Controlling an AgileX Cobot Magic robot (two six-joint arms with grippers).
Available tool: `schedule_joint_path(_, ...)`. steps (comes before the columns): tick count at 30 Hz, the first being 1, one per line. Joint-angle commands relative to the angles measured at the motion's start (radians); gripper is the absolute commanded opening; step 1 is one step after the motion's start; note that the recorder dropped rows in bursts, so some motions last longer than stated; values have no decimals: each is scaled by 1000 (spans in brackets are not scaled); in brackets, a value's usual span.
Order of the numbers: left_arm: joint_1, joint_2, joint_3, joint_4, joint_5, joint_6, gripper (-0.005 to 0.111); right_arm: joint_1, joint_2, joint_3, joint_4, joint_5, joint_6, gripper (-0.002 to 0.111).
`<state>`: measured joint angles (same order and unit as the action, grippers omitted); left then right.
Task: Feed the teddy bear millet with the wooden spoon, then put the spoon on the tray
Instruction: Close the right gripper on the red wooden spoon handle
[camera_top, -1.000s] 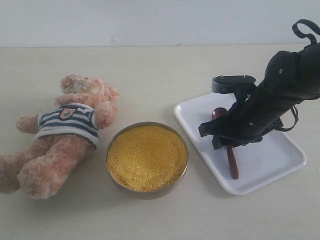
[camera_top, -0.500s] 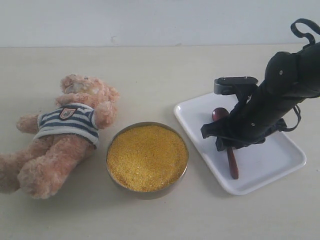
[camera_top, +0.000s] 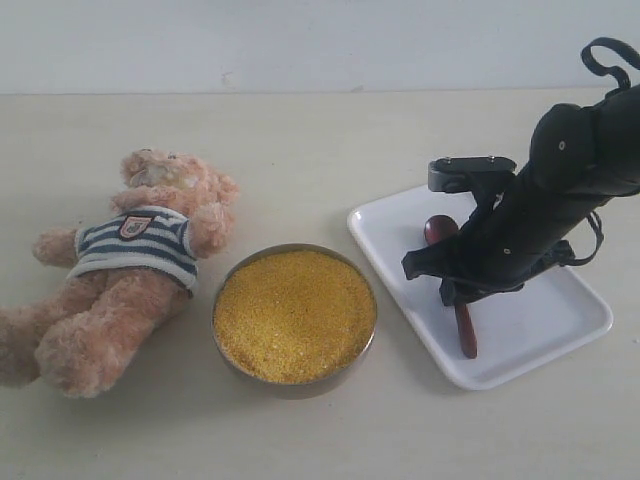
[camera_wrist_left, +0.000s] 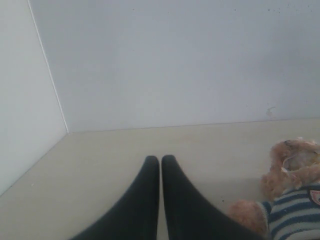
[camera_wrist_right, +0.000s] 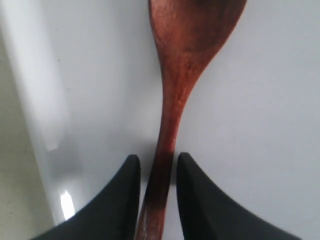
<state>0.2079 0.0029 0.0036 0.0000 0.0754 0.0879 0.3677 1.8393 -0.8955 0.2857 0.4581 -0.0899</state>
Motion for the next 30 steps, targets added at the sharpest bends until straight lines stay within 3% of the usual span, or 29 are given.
schedule_joint_path(1, -8, -3, -4, 0, 1, -6, 4, 2, -3, -1, -8, 17, 4, 24)
schedule_joint_path(22, -8, -3, -4, 0, -1, -6, 4, 2, -3, -1, -8, 61, 8, 24)
schedule_joint_path(30, -8, -3, -4, 0, -1, -6, 4, 2, -3, -1, -8, 61, 2, 0)
